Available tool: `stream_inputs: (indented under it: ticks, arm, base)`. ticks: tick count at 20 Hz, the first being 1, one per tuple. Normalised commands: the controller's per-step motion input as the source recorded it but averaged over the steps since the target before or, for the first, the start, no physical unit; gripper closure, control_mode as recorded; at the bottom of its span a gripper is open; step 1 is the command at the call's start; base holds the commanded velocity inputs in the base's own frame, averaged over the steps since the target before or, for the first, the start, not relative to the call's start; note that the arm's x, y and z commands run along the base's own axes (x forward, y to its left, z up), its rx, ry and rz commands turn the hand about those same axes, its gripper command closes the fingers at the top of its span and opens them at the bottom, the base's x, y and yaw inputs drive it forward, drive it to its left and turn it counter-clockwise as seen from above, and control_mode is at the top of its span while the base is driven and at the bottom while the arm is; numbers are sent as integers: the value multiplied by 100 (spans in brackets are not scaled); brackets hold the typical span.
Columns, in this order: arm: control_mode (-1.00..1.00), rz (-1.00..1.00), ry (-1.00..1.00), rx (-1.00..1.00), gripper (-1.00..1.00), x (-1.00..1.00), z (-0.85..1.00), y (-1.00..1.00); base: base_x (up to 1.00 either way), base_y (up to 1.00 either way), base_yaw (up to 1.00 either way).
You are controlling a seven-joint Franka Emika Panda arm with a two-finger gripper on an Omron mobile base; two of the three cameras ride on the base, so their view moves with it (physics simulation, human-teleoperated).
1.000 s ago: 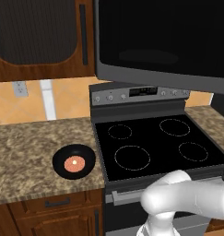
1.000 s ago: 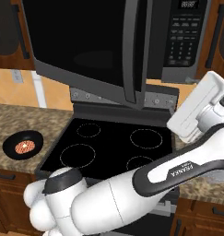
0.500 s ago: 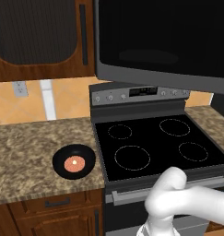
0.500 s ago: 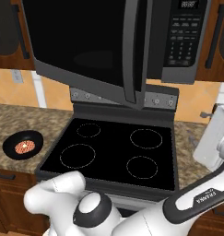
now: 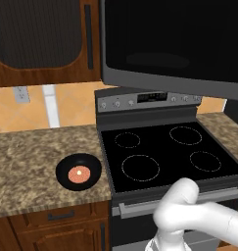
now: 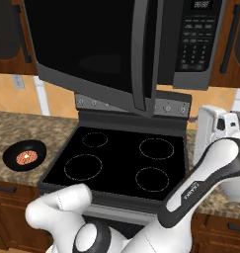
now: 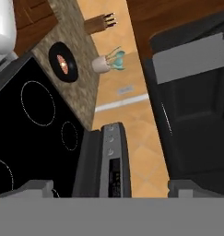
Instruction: Open the microwave, place the bowl with waffle inside the microwave, then close the microwave door and turn it on.
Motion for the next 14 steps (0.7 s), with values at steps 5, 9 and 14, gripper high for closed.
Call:
stream_inputs:
  ticks: [5,9,14]
  arm:
    - [-100,-10,22,12,-100,23,-10,27]
    - [-100,-1,12,25,-100,40,7,8]
    - [-100,3,2,32,100,22,22,0]
  base:
    - [0,0,0]
    - [0,0,0]
    - [0,0,0]
